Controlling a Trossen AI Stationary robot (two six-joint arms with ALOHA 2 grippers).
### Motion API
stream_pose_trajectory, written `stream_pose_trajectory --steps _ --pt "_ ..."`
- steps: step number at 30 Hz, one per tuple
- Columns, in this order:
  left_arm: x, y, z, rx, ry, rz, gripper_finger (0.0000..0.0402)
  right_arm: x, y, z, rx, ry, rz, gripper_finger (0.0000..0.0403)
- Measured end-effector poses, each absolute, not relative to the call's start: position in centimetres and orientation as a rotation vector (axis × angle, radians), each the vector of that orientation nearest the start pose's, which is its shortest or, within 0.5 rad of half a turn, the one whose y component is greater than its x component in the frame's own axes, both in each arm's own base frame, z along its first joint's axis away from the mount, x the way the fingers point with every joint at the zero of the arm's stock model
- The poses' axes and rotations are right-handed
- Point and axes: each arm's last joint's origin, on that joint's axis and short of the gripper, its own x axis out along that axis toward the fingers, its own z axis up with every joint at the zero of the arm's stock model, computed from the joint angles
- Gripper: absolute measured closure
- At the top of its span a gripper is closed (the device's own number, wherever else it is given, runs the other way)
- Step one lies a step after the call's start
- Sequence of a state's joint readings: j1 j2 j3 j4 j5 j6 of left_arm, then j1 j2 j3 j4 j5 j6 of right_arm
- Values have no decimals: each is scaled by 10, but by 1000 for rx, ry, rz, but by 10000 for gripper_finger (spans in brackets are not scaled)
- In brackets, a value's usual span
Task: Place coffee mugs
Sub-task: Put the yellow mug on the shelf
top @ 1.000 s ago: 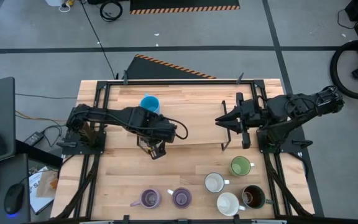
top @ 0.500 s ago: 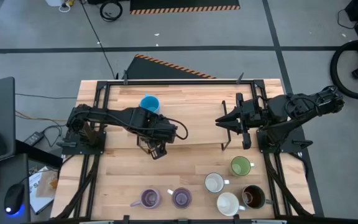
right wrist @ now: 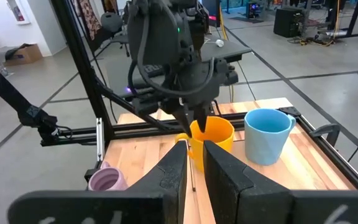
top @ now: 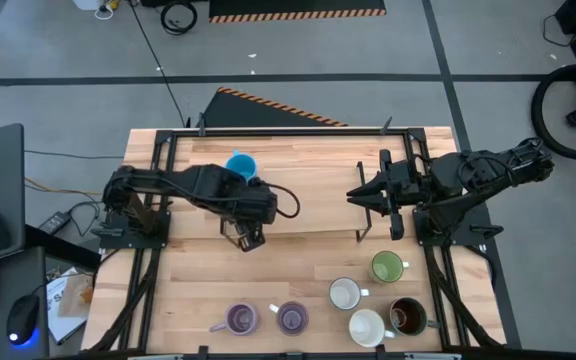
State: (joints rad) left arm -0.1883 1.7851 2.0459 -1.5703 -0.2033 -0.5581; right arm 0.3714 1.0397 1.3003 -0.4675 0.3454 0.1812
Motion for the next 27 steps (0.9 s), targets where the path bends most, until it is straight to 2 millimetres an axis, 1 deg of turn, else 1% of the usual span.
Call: stream_pose_trajectory --steps 4,7,9,11,13,15,18,21,23,27 --pt "318 -53 402 -161 1158 353 276 190 64 433 111 197 15 344" --pt "328 -57 408 -81 1047 270 276 190 64 433 114 197 15 344" --pt "338 -61 407 -36 1003 223 276 190 64 433 114 196 15 344" --pt "349 -64 398 -26 1008 201 276 190 64 433 112 195 15 344" --pt "361 -65 382 -25 1072 187 276 191 64 433 113 191 16 344" --pt "371 -63 368 -46 1120 169 276 191 64 433 114 190 16 344" --pt "381 -59 355 -76 1171 150 276 191 64 434 115 187 16 344" --pt "387 -55 343 -82 1227 162 276 191 64 434 115 187 16 344" --pt "387 -54 339 -76 1255 165 276 191 64 434 115 187 16 344" --pt "388 -54 330 -22 1329 145 276 191 64 434 115 187 16 344"
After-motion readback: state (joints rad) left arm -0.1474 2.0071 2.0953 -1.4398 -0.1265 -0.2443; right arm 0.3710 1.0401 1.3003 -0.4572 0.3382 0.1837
